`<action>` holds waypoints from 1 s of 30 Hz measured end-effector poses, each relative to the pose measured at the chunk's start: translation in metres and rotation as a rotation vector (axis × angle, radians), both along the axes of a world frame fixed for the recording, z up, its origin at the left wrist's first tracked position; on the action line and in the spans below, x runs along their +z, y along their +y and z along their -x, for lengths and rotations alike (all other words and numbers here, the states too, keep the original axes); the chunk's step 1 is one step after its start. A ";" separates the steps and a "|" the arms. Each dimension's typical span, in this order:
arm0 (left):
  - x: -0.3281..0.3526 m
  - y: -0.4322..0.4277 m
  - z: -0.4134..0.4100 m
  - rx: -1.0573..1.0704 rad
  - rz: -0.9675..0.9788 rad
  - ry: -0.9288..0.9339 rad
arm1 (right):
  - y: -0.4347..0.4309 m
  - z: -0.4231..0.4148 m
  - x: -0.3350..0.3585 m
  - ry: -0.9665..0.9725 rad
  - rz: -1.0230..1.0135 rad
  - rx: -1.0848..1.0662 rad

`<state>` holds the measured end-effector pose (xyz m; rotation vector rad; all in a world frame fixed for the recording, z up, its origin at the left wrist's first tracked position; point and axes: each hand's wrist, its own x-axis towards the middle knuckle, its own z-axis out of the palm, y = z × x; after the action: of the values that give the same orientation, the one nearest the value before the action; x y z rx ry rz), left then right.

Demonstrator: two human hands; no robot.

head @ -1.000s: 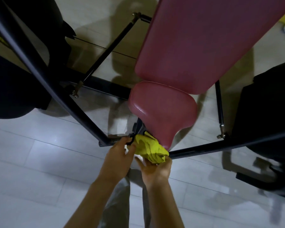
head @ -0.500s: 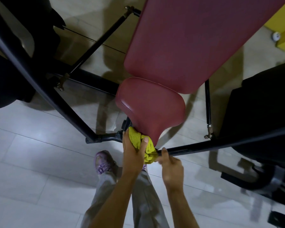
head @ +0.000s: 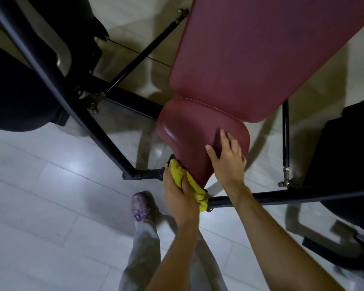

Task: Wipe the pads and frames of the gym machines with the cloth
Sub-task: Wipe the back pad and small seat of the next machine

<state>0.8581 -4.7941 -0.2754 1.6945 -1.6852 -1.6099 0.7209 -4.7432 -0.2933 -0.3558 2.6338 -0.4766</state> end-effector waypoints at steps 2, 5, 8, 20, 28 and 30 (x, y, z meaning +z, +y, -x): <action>-0.007 -0.029 0.010 -0.132 0.040 0.014 | 0.001 0.005 0.002 -0.010 -0.006 -0.005; -0.021 -0.058 0.021 -0.178 -0.031 -0.040 | 0.002 0.008 -0.001 -0.015 -0.052 0.015; -0.022 -0.048 0.021 -0.115 -0.047 -0.070 | 0.003 0.008 -0.002 -0.036 -0.043 0.035; -0.008 -0.051 0.051 0.049 -0.087 -0.302 | 0.001 0.008 -0.001 -0.035 -0.007 0.067; -0.029 -0.090 0.073 0.161 -0.226 -0.251 | 0.004 0.008 -0.010 -0.030 0.035 0.070; -0.015 -0.074 0.067 0.067 -0.254 -0.217 | 0.006 0.007 -0.010 -0.040 0.039 0.078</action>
<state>0.7916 -4.8677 -0.2903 2.0924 -1.5483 -1.7227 0.7137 -4.7370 -0.3029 -0.4553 2.5640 -0.5048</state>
